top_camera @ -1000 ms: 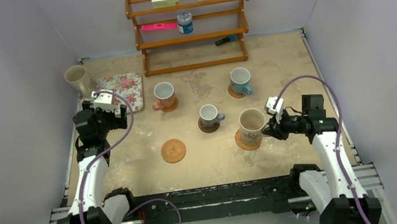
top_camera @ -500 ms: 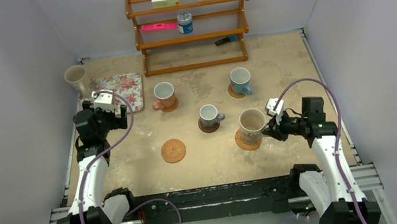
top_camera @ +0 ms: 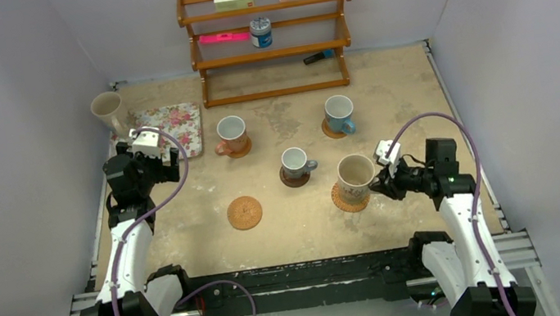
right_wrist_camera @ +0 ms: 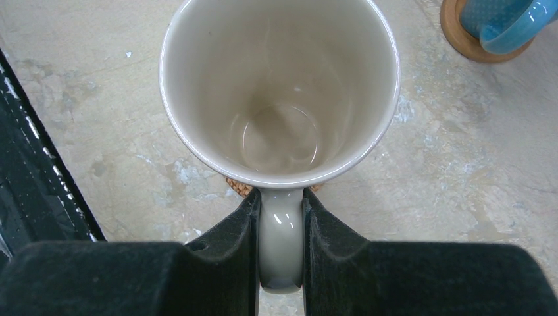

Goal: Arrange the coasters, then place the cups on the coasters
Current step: Place the cup on the coaster.

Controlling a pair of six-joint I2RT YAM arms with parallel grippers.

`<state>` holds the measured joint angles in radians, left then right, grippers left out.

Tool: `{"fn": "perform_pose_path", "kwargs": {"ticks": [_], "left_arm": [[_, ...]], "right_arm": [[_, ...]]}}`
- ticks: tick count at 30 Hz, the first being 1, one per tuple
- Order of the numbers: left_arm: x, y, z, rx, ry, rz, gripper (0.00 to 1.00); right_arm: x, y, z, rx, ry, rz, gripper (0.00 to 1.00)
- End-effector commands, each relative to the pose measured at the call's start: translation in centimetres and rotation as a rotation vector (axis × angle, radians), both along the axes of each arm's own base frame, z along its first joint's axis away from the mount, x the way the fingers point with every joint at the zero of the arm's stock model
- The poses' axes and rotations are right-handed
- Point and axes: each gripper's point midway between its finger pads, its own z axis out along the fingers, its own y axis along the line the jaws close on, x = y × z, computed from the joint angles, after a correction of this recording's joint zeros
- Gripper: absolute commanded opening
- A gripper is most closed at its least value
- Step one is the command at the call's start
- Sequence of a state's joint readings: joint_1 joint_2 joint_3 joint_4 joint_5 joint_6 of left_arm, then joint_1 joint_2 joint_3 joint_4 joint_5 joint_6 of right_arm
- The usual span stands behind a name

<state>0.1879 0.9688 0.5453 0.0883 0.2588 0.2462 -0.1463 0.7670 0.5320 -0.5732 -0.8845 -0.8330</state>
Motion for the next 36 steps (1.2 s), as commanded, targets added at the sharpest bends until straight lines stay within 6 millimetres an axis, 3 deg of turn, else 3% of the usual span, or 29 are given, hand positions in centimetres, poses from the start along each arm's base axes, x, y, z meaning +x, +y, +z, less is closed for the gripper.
{"fn": "perform_pose_path", "kwargs": {"ticks": [1, 36], "left_arm": [[0.23, -0.16, 0.69, 0.004, -0.033, -0.018, 1.0], [0.27, -0.25, 0.53, 0.003, -0.027, -0.025, 1.0]], "right_arm": [[0.68, 1.09, 2.36, 0.059, -0.109, 0.065, 0.0], [0.1, 1.49, 2.23, 0.064, -0.098, 0.121, 0.0]]}}
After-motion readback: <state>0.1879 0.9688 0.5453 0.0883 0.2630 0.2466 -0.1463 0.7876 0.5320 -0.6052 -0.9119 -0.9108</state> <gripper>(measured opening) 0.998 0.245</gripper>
